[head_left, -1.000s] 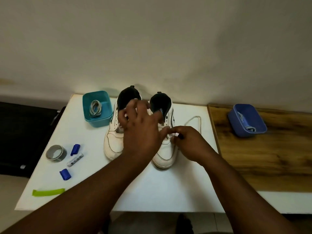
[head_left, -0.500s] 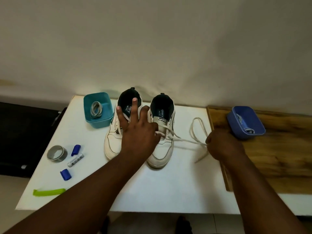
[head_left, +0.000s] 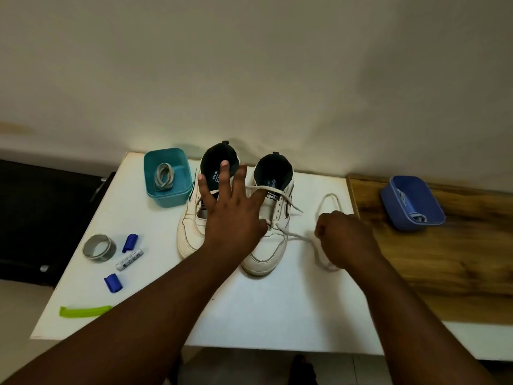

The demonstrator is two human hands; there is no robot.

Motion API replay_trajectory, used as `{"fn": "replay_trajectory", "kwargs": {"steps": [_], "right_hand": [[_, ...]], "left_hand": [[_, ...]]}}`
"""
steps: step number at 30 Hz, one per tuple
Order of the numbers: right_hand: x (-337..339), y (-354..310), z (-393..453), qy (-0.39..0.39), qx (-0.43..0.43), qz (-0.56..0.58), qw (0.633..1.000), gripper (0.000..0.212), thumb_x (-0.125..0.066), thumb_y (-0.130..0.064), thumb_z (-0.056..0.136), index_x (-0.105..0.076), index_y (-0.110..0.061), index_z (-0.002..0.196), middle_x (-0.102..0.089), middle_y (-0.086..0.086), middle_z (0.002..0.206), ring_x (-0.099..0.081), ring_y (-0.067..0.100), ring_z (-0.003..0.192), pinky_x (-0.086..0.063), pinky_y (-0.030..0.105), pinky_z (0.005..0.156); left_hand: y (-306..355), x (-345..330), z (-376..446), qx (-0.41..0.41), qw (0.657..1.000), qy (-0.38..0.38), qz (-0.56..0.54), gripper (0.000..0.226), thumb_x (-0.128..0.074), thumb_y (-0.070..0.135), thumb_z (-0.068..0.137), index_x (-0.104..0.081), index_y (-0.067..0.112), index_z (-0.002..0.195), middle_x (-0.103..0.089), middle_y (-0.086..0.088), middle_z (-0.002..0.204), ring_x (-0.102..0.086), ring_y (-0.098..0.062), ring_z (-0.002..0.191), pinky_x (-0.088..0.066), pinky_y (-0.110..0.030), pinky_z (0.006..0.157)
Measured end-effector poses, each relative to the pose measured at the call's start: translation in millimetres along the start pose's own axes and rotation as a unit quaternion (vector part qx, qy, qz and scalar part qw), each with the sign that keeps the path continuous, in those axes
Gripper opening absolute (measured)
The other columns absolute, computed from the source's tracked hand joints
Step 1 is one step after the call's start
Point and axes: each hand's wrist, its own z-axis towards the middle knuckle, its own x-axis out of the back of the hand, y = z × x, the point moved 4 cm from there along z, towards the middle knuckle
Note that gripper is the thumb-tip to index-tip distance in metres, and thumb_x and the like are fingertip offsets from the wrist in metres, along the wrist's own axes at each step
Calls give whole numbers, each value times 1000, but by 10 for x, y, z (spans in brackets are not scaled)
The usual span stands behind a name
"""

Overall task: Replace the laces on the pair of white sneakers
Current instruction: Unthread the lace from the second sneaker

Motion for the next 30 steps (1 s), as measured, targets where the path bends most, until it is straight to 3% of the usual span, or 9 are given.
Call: {"fn": "replay_trajectory", "kwargs": {"steps": [4,7,11,14,16,18,22,24,30], "right_hand": [[19,-129,-10,47,36,249,967,7,-68,-35,96,-70,-30,101,-65,-8,100,-62,11,86,-51,31,77],[-89,-506,-17,24,90,226,970,9,-65,-40,97,-65,-31,95,-60,-9,98,-59,11,86,-50,33,76],[-130,-499,23,32,84,122,988,14,-52,-36,104,-59,-26,97,-60,-4,100,-59,19,90,-46,35,73],[-52,-93,58,54,-32,21,998,9,-57,-25,100,-63,-20,105,-65,2,104,-65,23,89,-45,31,69],[29,283,10,21,-147,-17,989,7,-62,-18,96,-64,-14,102,-68,6,100,-68,24,88,-55,32,70],[37,439,-54,-19,-191,-11,981,6,-65,-19,95,-63,-13,97,-68,8,101,-68,25,89,-60,37,76],[-61,-178,-54,35,-21,81,996,28,-68,-34,94,-64,-18,117,-59,7,120,-63,26,100,-55,36,81],[-82,-480,-31,51,55,136,988,27,-67,-33,96,-65,-22,120,-57,3,118,-62,23,101,-52,34,80],[-94,-393,20,89,54,110,989,9,-61,-26,98,-69,-29,94,-62,-6,94,-61,17,85,-46,29,67]], "left_hand": [[-9,-34,-1,4,1000,-7,0,62,-65,62,80,-53,42,138,-14,-15,169,3,-44,155,4,-74,115],[-2,-49,7,8,1000,-13,6,67,-60,68,81,-50,41,142,-12,-15,169,4,-44,155,6,-74,115],[-62,-70,13,16,1000,-17,-4,71,-61,71,79,-46,44,143,-9,-14,170,7,-43,155,5,-74,115],[-55,-47,18,27,999,-24,-7,73,-62,70,78,-43,43,143,-7,-13,170,9,-43,155,4,-75,114],[-21,-26,7,27,999,-29,-13,72,-62,67,79,-42,42,144,-6,-13,170,10,-43,155,2,-76,114],[-23,-13,4,28,999,-31,-14,73,-62,66,81,-41,41,146,-4,-13,170,11,-43,155,2,-76,114],[-13,-15,24,28,999,-28,-8,78,-64,66,80,-39,38,148,-5,-14,169,8,-44,155,1,-76,114],[10,-29,16,22,999,-24,-9,79,-65,65,79,-40,36,149,-8,-14,169,5,-44,155,0,-75,114],[-64,-59,37,30,998,-36,-33,84,-62,69,78,-33,42,151,-2,-12,170,11,-42,155,5,-74,115]]}}
